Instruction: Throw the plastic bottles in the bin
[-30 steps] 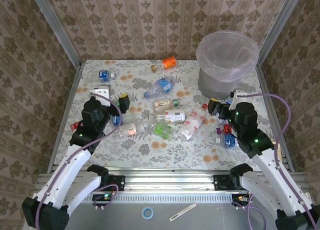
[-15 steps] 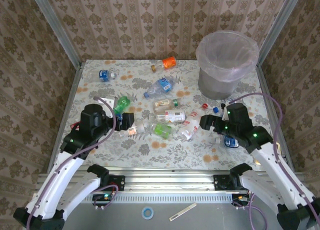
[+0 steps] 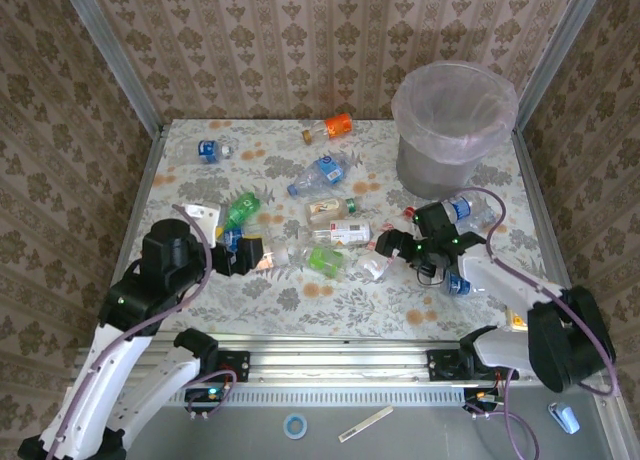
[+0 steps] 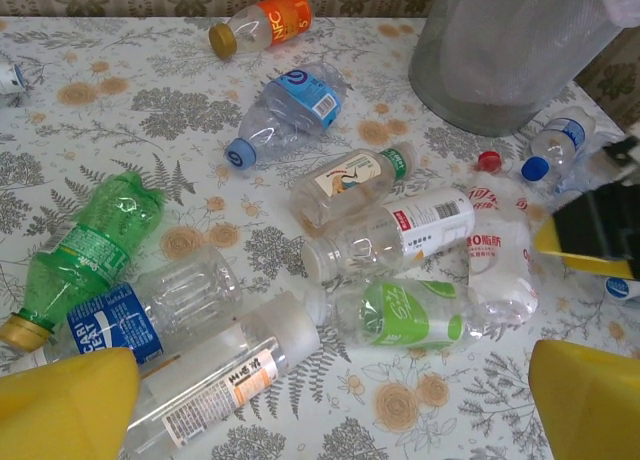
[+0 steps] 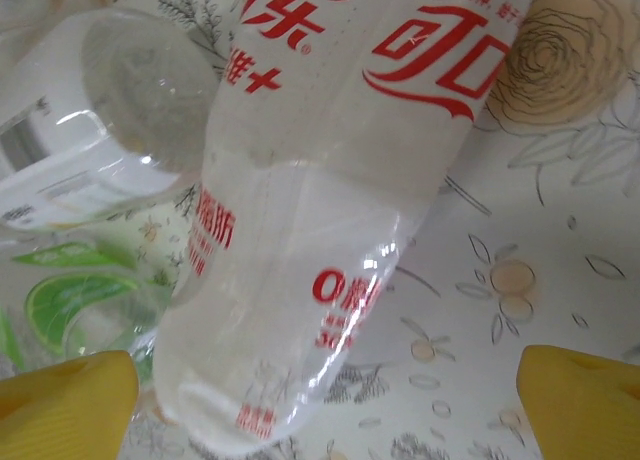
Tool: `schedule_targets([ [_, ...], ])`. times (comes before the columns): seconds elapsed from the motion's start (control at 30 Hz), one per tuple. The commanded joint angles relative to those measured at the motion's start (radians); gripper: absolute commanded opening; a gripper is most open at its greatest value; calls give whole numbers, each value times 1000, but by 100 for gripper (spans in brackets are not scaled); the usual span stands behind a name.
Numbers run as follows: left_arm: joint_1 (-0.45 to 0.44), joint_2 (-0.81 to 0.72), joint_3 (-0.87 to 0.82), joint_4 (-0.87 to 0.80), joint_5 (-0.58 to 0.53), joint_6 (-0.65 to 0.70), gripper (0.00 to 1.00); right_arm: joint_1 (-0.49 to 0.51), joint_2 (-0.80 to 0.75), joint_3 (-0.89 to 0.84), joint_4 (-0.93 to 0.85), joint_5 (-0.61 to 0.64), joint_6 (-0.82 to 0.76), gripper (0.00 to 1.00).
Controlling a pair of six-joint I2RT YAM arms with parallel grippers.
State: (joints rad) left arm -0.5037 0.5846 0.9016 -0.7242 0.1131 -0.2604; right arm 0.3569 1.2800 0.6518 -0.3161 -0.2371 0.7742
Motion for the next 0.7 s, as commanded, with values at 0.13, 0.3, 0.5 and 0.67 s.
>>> schedule_targets([
  [0.13, -6, -44, -20, -65, -8, 27, 100, -21, 182, 70, 150, -43, 46, 96],
  [0.3, -6, -59, -32, -73, -14, 29, 100, -29, 254, 107, 185, -33, 56, 92],
  [0.5, -6, -78, -55, -70, -29, 32, 100, -54, 297, 98, 224, -35, 68, 82],
  [0.67, -6, -84, -70, -51, -31, 30, 100, -53, 274, 64, 245, -34, 73, 73],
])
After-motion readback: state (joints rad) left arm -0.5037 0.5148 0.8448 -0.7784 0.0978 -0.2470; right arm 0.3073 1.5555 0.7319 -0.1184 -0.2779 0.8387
